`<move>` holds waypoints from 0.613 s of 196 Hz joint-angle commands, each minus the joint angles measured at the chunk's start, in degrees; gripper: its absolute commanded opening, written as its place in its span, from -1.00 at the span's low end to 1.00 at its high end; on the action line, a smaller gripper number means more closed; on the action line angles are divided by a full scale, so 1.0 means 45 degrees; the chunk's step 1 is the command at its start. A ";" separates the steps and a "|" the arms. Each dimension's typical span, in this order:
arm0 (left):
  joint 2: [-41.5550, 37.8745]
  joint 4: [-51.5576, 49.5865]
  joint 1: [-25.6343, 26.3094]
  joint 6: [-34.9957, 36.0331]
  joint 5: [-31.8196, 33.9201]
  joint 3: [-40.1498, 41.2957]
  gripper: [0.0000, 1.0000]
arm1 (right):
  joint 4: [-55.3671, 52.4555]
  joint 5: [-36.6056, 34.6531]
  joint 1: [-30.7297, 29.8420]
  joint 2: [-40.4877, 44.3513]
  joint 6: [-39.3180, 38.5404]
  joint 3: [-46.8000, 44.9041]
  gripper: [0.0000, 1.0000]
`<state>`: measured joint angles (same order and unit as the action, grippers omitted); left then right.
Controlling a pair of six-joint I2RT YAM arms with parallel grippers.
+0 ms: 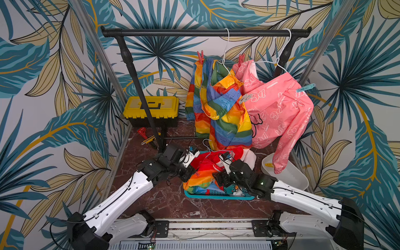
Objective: Remove the clothespins securing jackets to the hanger
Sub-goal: Remove the clothespin from the hanger.
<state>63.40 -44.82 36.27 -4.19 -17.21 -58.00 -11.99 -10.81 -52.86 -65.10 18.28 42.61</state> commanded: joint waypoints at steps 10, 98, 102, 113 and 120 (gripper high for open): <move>0.0945 0.0194 -0.0111 -0.0611 -0.0625 -0.0172 -1.00 | 0.1718 0.1486 -0.0109 0.0099 0.1174 -0.0681 0.85; 0.2011 0.0818 0.0065 -0.1188 -0.1601 -0.0342 -1.00 | -0.1201 0.1994 -0.0074 -0.0974 0.3861 -0.0410 0.74; 0.1988 0.0838 0.0074 -0.1181 -0.1536 -0.0302 -1.00 | -0.1294 0.2099 -0.0055 -0.0937 0.4016 -0.0424 0.74; 0.2022 0.0841 0.0065 -0.1215 -0.1457 -0.0242 -1.00 | -0.1354 0.2543 -0.0023 -0.0934 0.4443 -0.0537 0.78; 0.2040 0.0838 0.0065 -0.1200 -0.1530 -0.0237 -1.00 | -0.1345 0.2783 -0.0015 -0.1035 0.4816 -0.0597 0.81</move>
<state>73.38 -42.72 36.34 -9.02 -23.27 -58.50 -12.05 -2.02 -52.97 -69.38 33.71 39.88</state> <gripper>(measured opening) 0.086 0.890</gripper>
